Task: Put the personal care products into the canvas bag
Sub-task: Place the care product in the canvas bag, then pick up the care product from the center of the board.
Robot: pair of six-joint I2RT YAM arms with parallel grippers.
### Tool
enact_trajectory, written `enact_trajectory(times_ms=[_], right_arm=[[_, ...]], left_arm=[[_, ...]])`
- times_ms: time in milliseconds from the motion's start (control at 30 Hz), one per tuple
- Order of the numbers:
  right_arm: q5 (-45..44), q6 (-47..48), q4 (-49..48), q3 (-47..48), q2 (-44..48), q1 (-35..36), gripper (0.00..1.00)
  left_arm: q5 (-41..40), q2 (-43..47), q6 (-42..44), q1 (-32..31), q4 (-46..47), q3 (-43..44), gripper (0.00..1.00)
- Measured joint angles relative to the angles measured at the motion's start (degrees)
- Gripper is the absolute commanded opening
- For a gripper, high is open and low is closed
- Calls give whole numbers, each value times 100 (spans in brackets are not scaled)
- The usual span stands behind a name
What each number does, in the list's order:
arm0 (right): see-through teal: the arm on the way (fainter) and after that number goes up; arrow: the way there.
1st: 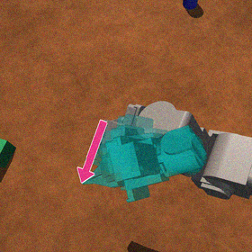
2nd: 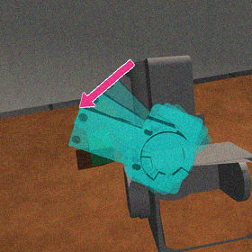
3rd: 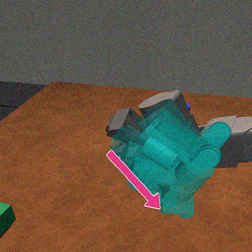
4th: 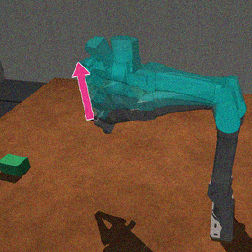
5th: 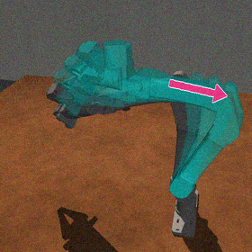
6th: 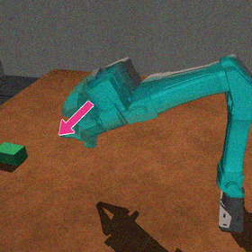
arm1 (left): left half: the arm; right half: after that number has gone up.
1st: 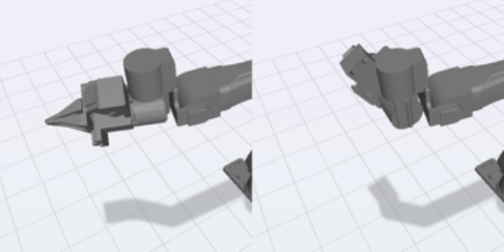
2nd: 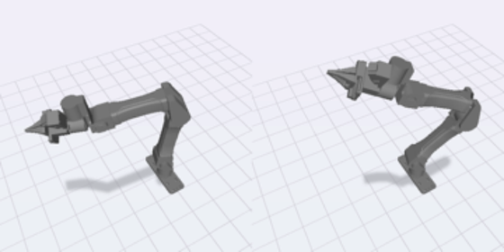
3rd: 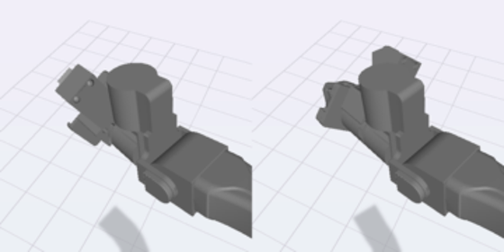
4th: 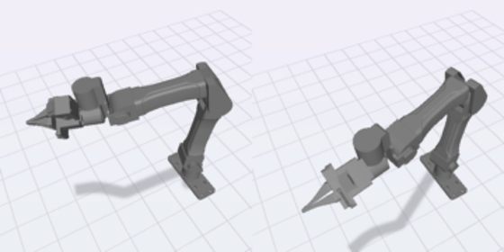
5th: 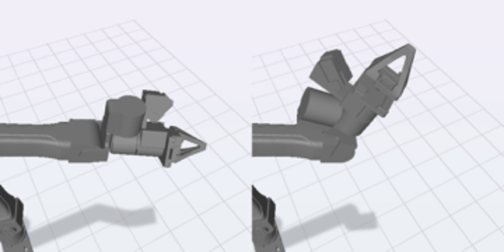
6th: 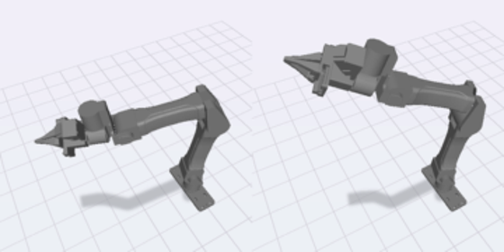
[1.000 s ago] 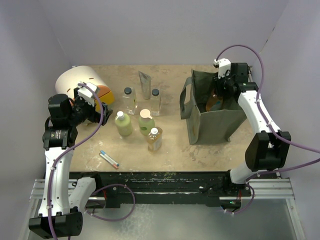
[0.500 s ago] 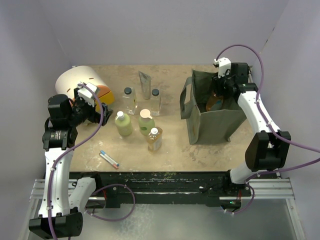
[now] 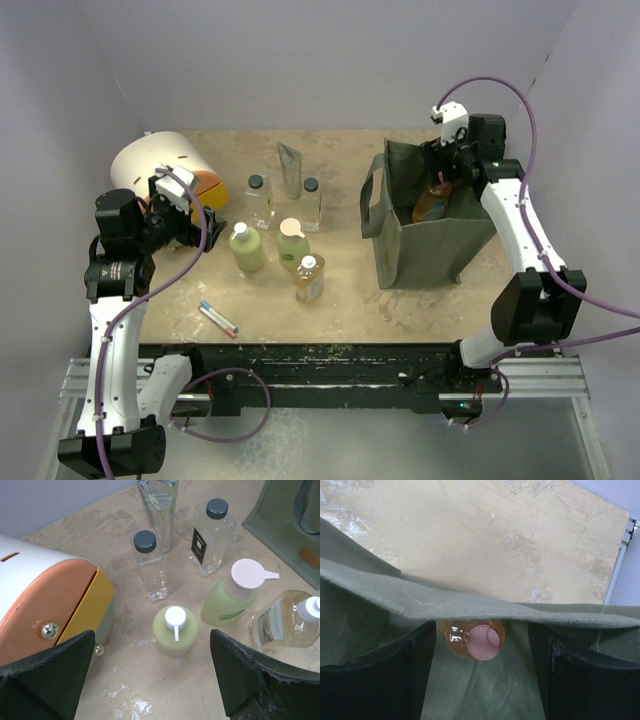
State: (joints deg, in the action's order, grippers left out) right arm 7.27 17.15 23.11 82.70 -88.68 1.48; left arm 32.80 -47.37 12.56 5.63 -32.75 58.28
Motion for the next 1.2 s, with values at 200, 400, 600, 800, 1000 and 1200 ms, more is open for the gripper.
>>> enact_trajectory(times_ms=[200,400,600,800,1000,1200], right_arm=[[155,4,258,332,120,0,77],[474,0,568,732,400,0,77],[975,0,855,1056,739,13,77],[1416,52,1019,1147,1187,317,78],[1537,317,1019,1320,1373,1462,80],[1622,509,992,1818,988,2068,80]], left_arm=[[9,0,0,0,0,0,99],[90,-2,-7,0,0,0,99],[107,-4,-15,0,0,0,99],[103,-15,-2,0,-22,9,99],[33,-116,13,0,-157,114,99],[-151,-199,55,0,-236,234,99]])
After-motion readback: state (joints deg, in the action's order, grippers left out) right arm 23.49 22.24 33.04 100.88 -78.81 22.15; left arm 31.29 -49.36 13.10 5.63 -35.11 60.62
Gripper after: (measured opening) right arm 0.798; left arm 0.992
